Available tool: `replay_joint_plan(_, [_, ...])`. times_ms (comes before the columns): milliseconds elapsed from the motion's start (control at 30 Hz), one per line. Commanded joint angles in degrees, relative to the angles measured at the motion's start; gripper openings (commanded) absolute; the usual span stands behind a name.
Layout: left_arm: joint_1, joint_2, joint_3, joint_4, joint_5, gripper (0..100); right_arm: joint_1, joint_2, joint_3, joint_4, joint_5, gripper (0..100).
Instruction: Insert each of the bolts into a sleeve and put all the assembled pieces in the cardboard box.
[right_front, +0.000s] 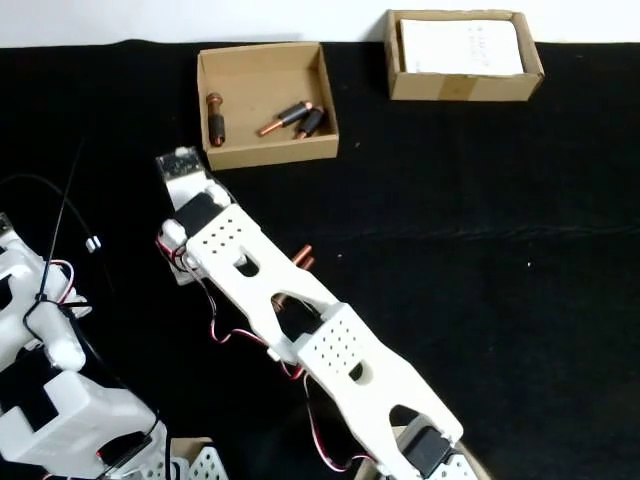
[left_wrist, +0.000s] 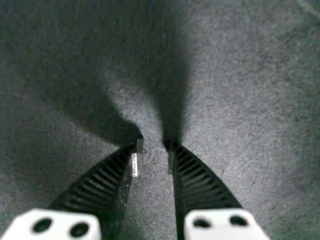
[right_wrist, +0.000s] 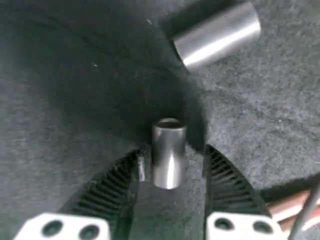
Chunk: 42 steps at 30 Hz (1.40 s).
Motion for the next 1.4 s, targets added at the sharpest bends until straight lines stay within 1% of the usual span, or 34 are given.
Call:
replay_joint_plan(0, [-0.4,-0.22,-1.89,0.26,-0.26,10,1.01,0.48,-0.48,-0.57,-0.44,16.3])
replay_joint_plan(200, [-0.4,-0.22,-1.89,0.26,-0.26,10,1.01,3.03,-0.57,-0.57,-0.44,15.0])
replay_joint_plan(233, [-0.4,-0.22,-1.89,0.26,-0.26,10,1.01,3.47,-0.57,-0.57,-0.44,12.6])
replay_joint_plan(333, [-0.4,-0.22,-1.89,0.26,-0.26,10,1.01,4.18,-0.57,-1.45,-0.26,0.7])
replay_joint_plan(533, [-0.4,-0.22,-1.8,-0.44,-0.26,10,1.1,3.47,-2.07,-1.63,0.0,0.6])
replay_joint_plan(633, [-0.4,-0.22,-1.8,-0.53,-0.26,10,1.8,1.89,-7.43,2.51,0.0,0.6])
replay_joint_plan(733, [-0.31,-0.22,-1.8,-0.44,-0.26,10,3.82,-0.75,-14.37,10.15,0.0,0.6])
replay_joint_plan(833, [1.98,-0.57,-1.8,-0.09,-0.97,10,7.78,-5.14,-17.1,10.77,-0.09,0.6])
replay_joint_plan(867, [3.3,-0.84,-1.8,0.0,-1.58,10,8.84,-7.43,-16.92,10.68,-0.09,0.6])
replay_joint_plan(933, [6.2,-2.24,-2.15,2.9,-1.58,10,10.51,-12.35,-16.13,10.86,-0.09,0.6])
replay_joint_plan(1033, [11.56,-7.43,-1.98,7.03,-1.58,10,11.82,-22.55,-9.63,10.86,-0.09,0.6])
replay_joint_plan(1167, [19.12,-17.45,-2.07,12.31,-1.93,10,13.93,-39.08,7.87,10.77,-0.35,0.6])
replay_joint_plan(1233, [23.69,-23.25,-2.07,14.15,-1.93,10,16.4,-47.34,17.8,10.68,-0.35,0.6])
replay_joint_plan(1300, [29.49,-28.0,-2.07,15.03,-1.93,10,20.26,-54.81,27.3,10.59,-0.26,0.6])
replay_joint_plan(1367, [35.82,-30.81,-1.8,14.59,-1.93,10,25.89,-60.79,36.44,10.51,0.0,0.6])
